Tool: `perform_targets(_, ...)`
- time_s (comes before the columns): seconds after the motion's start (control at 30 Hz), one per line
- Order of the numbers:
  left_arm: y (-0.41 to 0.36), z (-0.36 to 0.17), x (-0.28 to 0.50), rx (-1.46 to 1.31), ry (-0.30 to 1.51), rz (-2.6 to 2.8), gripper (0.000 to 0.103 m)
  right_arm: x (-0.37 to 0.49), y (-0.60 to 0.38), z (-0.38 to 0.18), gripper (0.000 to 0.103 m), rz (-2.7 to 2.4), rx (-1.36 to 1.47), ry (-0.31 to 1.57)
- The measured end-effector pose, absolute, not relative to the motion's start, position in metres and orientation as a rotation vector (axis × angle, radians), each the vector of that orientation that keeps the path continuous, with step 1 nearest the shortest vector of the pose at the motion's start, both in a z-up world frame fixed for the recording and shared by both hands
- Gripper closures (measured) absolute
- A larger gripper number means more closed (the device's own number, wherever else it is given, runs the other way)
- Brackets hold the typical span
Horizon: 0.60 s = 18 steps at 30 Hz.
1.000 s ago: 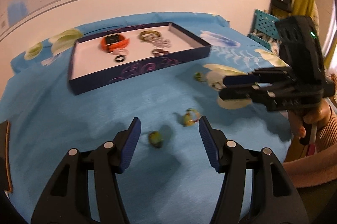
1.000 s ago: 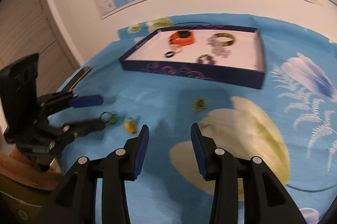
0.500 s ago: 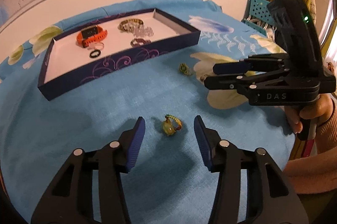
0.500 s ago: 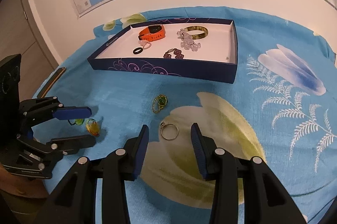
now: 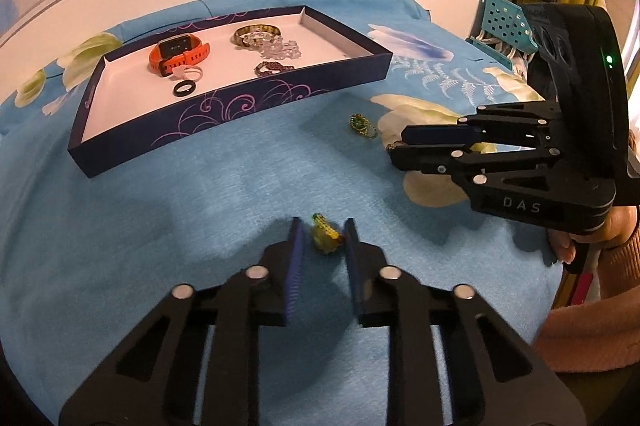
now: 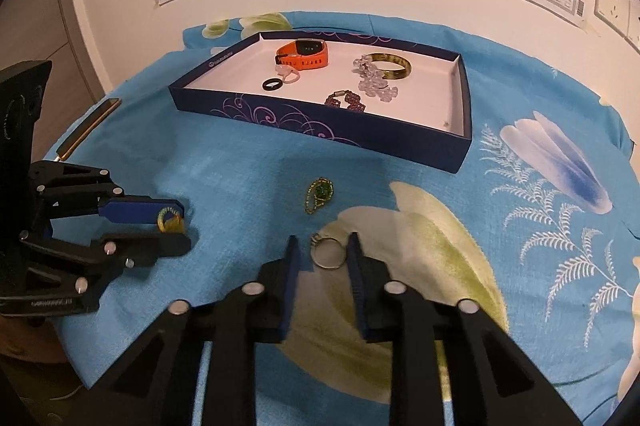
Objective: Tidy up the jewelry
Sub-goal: 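Grasp the yellow-green charm with the left tool while the right tool grasps the silver keyring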
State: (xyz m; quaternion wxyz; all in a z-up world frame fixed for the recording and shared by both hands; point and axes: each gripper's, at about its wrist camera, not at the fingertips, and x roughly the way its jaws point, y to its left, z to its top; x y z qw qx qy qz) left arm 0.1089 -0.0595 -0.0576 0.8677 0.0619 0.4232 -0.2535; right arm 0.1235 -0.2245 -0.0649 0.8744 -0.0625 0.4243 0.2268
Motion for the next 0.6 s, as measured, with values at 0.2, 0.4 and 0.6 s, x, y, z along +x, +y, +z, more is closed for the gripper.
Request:
perform_targets(0.2, -0.058, -0.056, 0.106, 0.128, 0.876, -0.517, 0.087, 0.123, -0.225, -0.064, 0.087, 0.474, -0.114, 0.886)
perform_targets(0.4, -0.051, -0.05, 0.106, 0.096, 0.858, -0.514, 0.087, 0.121, -0.23, -0.061, 0.087, 0.489, -0.062, 0.88)
perform_targets(0.6, -0.046, -0.043, 0.107, 0.086, 0.842, -0.504, 0.086, 0.12, -0.231, -0.054, 0.087, 0.512, -0.034, 0.864)
